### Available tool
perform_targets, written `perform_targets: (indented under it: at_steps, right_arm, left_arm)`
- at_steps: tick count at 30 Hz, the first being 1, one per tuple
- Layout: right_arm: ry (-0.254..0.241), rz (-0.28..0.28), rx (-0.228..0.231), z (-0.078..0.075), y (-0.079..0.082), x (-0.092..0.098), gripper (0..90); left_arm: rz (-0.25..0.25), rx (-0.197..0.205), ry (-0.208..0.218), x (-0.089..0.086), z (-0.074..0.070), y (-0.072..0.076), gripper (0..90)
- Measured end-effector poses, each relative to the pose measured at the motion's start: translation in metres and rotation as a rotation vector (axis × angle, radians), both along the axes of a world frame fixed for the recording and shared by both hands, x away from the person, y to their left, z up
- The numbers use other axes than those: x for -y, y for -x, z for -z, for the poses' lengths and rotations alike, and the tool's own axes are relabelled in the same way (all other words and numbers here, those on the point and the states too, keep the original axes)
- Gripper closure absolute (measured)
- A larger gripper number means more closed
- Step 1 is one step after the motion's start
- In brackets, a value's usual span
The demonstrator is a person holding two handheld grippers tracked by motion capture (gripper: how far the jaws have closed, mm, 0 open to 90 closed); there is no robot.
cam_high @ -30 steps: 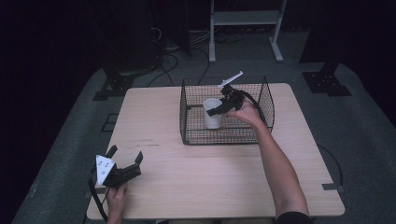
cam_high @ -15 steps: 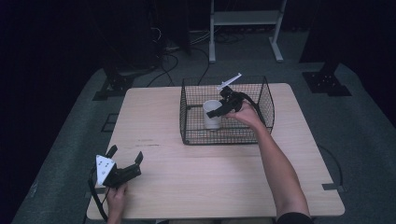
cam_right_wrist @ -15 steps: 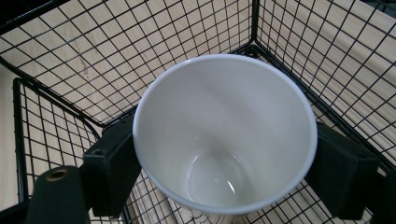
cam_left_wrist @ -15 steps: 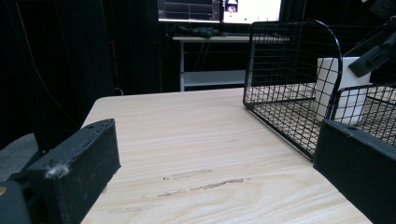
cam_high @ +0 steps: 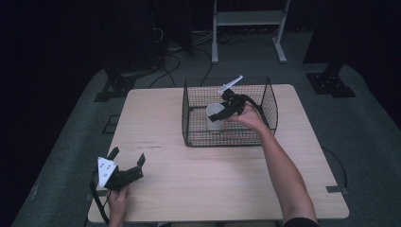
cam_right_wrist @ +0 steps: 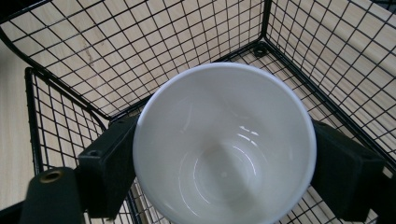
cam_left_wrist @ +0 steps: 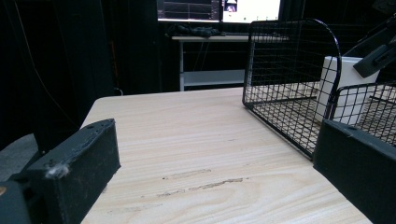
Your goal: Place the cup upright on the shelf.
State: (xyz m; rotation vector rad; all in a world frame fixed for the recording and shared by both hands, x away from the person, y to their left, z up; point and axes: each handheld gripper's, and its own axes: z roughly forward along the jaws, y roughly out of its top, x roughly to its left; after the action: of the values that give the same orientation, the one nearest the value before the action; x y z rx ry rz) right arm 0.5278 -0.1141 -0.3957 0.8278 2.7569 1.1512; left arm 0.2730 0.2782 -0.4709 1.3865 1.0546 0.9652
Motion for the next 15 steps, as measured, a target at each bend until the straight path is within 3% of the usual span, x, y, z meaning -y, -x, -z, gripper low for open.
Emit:
perform_targets:
  at_steps: [7,15]
  right_arm:
    - [0.017,-0.007,0.011,-0.0022,0.0035,-0.0024,15.3]
    - [-0.018,-0.001,0.026,-0.0095,0.0057,0.0047,14.9]
  left_arm:
    - [0.000,-0.002,-0.001,0.0002,0.0000,-0.0003,0.0]
    - [0.000,-0.002,-0.001,0.0003,0.0001,-0.0006,0.0]
